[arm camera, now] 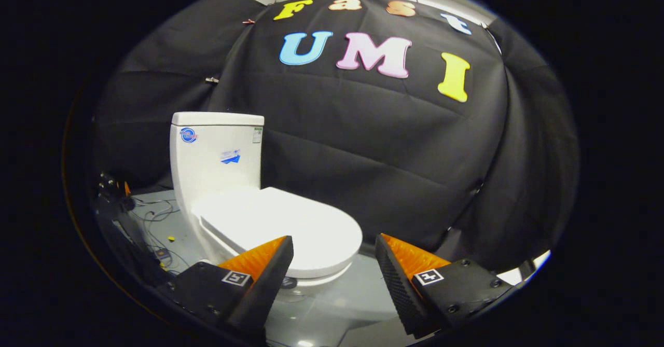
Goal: Open the toilet lid.
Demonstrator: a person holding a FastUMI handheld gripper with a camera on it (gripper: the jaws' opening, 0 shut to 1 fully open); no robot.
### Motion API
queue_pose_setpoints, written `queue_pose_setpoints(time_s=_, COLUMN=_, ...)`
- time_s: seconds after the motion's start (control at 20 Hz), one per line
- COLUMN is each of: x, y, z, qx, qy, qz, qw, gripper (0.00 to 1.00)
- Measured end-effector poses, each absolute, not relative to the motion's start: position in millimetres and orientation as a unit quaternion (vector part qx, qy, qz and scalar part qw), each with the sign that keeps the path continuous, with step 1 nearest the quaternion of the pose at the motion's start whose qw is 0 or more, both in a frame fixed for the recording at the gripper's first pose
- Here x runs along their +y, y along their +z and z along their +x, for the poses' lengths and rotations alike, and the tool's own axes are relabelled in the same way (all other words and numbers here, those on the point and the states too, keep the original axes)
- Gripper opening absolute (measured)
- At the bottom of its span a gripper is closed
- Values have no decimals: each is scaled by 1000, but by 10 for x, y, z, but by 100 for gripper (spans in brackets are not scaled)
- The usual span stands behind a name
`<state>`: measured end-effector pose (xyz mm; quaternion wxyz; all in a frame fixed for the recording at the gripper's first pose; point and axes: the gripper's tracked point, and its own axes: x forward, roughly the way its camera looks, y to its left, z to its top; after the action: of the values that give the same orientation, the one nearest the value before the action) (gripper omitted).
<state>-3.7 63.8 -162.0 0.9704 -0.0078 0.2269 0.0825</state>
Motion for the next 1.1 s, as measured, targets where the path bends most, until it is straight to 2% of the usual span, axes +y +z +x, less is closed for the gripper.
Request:
queue_pose_setpoints(time_s=0.15, x=807, y=-2107, z=-157, qx=318, qy=99, qz=58, qw=941, gripper=99)
queue_pose_setpoints(time_s=0.4, x=905, y=-2588, z=-211, qx=412, qy=104, qz=167, qw=890, gripper=99)
queue_pose_setpoints(time_s=0.45, x=934, y=-2665, z=-189, qx=428, qy=103, qz=201, qw=875, gripper=90)
queue_pose_setpoints(time_s=0.55, x=951, y=-2834, z=-132, qx=447, qy=90, qz=255, qw=853, gripper=81)
queue_pose_setpoints(time_s=0.7, x=1010, y=-3082, z=-153, qx=465, qy=88, qz=283, qw=834, gripper=82)
queue_pose_setpoints(time_s=0.85, x=1177, y=-3162, z=-175, qx=463, qy=122, qz=282, qw=831, gripper=82)
queue_pose_setpoints(time_s=0.95, x=1377, y=-3186, z=-253, qx=475, qy=148, qz=306, qw=812, gripper=62)
queue_pose_setpoints(time_s=1.1, x=1462, y=-3138, z=-78, qx=452, qy=145, qz=349, qw=808, gripper=60)
